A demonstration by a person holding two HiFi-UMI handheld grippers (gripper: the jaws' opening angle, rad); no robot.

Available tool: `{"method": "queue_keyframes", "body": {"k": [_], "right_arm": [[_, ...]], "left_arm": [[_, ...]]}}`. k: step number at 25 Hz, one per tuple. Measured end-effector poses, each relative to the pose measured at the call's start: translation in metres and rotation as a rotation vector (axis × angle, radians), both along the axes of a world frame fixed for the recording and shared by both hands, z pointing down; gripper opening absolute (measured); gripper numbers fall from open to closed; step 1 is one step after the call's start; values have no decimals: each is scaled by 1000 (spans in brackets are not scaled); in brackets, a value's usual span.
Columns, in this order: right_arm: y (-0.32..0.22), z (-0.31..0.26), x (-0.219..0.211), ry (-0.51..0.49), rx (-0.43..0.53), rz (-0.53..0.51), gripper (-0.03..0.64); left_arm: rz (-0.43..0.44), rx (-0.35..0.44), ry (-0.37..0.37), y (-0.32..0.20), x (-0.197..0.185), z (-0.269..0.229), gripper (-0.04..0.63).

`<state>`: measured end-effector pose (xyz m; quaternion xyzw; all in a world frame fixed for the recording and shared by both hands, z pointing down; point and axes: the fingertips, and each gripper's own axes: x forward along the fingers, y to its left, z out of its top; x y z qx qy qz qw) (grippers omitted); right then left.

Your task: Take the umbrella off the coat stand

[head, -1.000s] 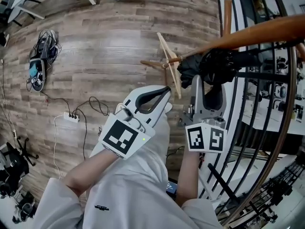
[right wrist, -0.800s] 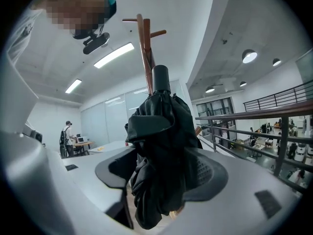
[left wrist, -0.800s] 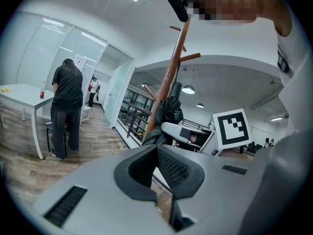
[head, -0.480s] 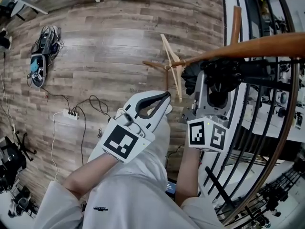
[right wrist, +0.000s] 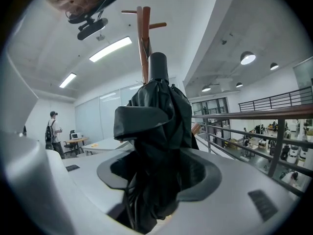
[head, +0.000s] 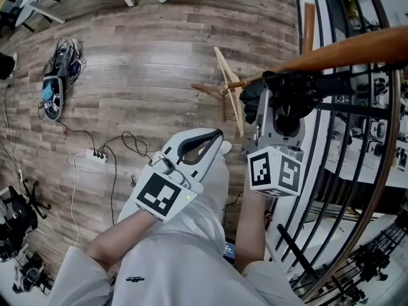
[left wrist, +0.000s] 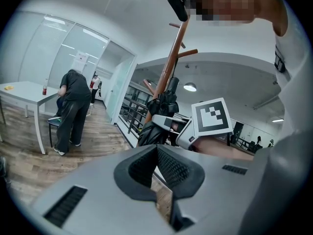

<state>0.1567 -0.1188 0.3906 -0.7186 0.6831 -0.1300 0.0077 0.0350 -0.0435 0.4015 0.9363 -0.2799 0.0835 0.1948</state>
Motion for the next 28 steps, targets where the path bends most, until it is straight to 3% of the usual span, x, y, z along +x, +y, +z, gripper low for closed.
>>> {"method": "queue_keyframes", "body": {"k": [6,28], "right_arm": [[4,-2,2,-11,0,-12,247],[36,-32,-24,-36,-6,-25,244]], "left_arm": [[1,1,11,3,2,-8,20],[20,27,69,13,-15,-49,20]]}}
